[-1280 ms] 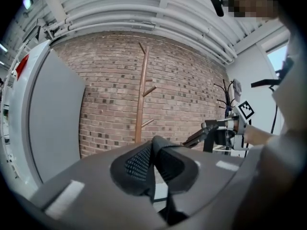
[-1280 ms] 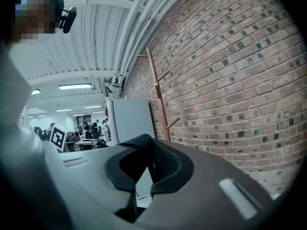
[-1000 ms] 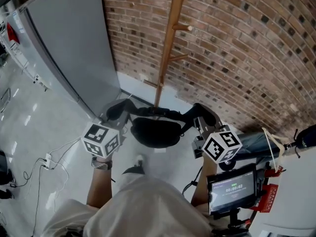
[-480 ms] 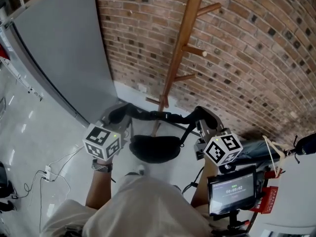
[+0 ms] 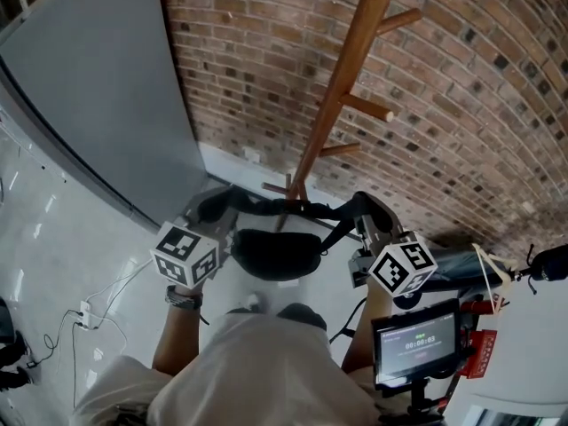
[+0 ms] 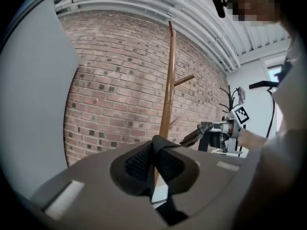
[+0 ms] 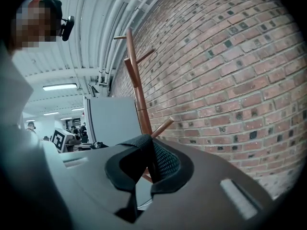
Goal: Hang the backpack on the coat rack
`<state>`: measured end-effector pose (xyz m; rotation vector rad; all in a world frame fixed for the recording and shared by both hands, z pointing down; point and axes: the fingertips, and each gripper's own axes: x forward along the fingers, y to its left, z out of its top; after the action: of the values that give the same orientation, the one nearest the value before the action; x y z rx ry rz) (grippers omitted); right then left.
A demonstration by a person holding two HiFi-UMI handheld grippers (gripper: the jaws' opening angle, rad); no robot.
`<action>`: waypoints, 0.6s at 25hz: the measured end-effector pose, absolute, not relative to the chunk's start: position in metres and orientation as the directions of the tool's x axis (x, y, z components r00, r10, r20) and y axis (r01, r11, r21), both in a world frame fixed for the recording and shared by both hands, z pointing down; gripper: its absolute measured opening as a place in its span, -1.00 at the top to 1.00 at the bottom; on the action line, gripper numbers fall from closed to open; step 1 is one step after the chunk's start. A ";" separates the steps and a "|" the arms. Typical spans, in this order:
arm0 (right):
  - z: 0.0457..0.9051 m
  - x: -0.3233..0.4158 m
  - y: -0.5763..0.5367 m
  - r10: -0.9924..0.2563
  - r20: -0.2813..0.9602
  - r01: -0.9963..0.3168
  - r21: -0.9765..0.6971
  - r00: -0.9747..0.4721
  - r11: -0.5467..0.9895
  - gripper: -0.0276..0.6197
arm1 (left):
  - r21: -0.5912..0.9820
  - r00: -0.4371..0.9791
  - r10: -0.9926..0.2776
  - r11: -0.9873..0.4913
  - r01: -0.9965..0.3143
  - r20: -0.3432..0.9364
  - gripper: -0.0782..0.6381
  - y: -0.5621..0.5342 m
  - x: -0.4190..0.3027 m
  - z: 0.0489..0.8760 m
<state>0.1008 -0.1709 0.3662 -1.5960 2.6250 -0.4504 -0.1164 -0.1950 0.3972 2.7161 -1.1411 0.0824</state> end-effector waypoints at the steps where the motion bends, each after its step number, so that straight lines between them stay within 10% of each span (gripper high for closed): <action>1: 0.368 0.102 -0.175 -0.873 0.119 -0.861 -0.270 -0.473 0.430 0.90 | 0.158 0.700 -0.703 -0.682 -0.714 0.128 0.77 -0.199 -0.115 0.398; 15: 0.412 0.115 -0.214 -0.815 0.206 -0.822 -0.336 -0.541 0.461 0.90 | 0.194 0.630 -0.749 -0.599 -0.777 0.205 0.77 -0.226 -0.106 0.429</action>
<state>0.1152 -0.2142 0.4118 -1.5123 2.6982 -0.6339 -0.1055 -0.2265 0.4286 2.5896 -1.2395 0.1482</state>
